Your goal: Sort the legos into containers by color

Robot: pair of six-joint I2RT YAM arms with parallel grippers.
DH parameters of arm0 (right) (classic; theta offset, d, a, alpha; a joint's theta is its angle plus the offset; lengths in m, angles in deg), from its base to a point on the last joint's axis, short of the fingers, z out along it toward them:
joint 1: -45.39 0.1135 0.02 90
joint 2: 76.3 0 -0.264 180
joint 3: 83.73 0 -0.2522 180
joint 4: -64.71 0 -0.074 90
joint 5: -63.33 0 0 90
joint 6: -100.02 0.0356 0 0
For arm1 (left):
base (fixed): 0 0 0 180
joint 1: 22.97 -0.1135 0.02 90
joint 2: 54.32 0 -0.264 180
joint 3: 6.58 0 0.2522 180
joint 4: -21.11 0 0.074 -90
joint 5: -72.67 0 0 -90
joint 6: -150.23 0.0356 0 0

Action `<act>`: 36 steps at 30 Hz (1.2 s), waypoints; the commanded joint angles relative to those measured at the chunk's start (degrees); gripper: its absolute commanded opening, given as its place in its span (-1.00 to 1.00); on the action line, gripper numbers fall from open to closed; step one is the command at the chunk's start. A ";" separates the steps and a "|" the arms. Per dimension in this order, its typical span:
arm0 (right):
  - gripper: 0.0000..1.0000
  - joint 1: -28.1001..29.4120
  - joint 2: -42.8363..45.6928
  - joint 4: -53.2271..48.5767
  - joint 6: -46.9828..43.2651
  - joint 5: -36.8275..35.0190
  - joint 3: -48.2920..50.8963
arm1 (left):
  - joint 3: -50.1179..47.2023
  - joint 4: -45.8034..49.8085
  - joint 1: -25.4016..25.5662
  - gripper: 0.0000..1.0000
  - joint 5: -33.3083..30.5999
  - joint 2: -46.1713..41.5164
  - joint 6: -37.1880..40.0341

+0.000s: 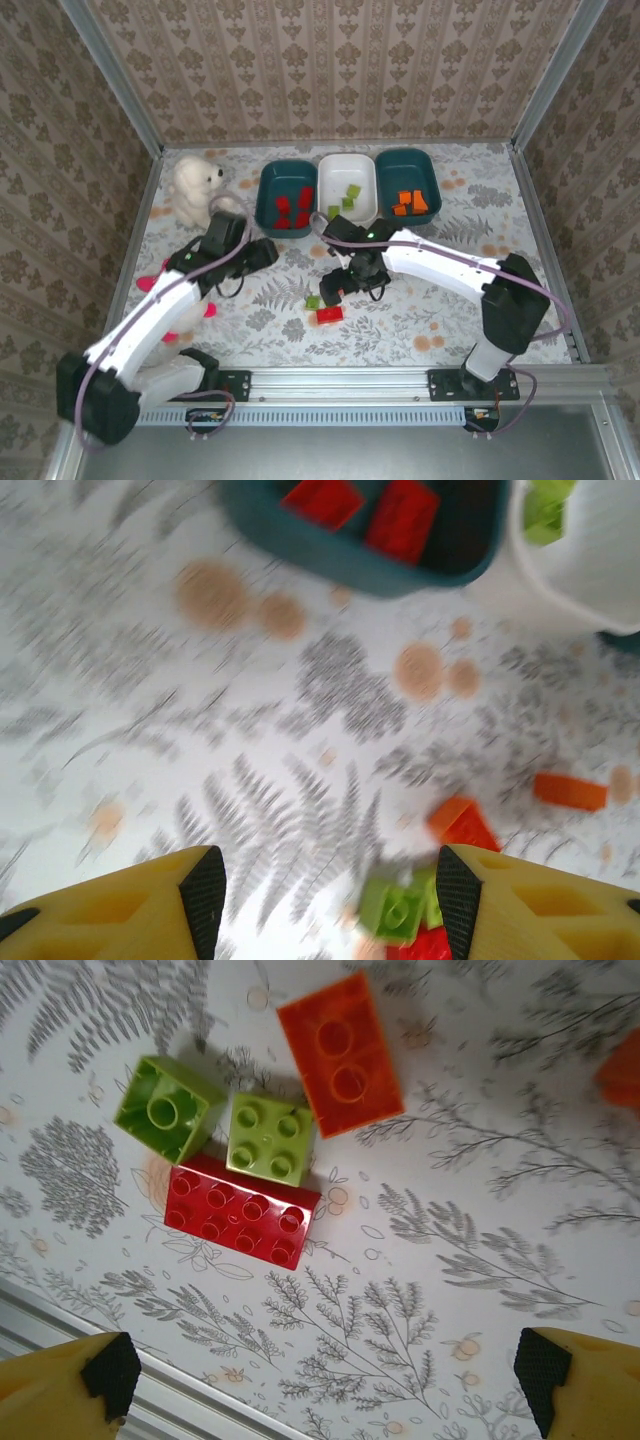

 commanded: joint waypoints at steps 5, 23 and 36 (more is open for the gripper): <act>0.95 1.86 -2.21 4.18 6.57 0.11 0.97 | -7.60 11.24 0.10 0.23 -4.70 -19.34 -6.11; 0.58 0.37 -17.22 3.90 0.59 -10.92 -10.77 | -6.93 11.06 0.19 0.22 -2.36 -20.66 -5.72; 0.06 -1.38 -23.21 3.41 -2.48 -11.25 -13.69 | -6.28 9.82 0.62 0.20 -1.90 -19.03 -5.88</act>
